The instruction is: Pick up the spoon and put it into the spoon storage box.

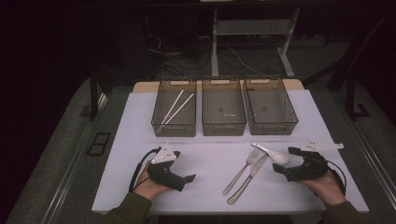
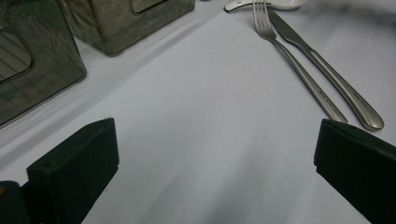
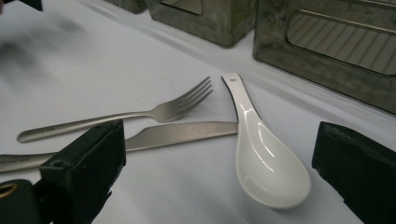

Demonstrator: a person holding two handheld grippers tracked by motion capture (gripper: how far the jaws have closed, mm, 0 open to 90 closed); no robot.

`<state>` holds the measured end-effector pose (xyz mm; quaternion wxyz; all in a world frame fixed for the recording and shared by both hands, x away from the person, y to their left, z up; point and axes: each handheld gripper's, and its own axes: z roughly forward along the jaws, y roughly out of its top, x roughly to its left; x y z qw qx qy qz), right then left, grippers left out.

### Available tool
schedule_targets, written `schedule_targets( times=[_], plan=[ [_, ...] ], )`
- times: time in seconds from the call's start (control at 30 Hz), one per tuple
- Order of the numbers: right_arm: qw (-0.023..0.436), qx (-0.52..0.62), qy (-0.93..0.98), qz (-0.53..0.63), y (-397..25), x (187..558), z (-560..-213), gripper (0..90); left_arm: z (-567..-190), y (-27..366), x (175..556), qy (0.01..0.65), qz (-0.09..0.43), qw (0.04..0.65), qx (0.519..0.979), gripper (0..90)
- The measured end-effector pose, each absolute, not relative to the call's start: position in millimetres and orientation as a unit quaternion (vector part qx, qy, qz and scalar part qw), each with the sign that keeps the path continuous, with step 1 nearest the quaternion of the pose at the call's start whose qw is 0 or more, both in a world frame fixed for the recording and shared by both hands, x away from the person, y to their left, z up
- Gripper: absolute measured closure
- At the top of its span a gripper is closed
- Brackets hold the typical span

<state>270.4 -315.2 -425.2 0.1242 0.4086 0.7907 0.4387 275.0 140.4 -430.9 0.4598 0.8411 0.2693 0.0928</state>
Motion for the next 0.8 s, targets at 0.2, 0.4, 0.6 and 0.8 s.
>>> schedule_targets(
  times=[0.2,0.4,0.6,0.8],
  plan=[
    [0.115,0.416,0.793,0.430,-320,273,-427,19.7,-431,141,275,0.270,0.092,0.460,0.841,0.0],
    [0.109,0.415,0.796,0.427,-322,274,-427,39.4,-431,141,275,0.271,0.089,0.462,0.839,0.0],
    [0.112,0.428,0.793,0.419,-324,280,-428,51.3,-430,141,275,0.272,0.088,0.462,0.840,0.0],
    [0.119,0.439,0.789,0.413,-330,290,-429,51.0,-431,141,276,0.272,0.085,0.461,0.840,0.0]
  ],
)
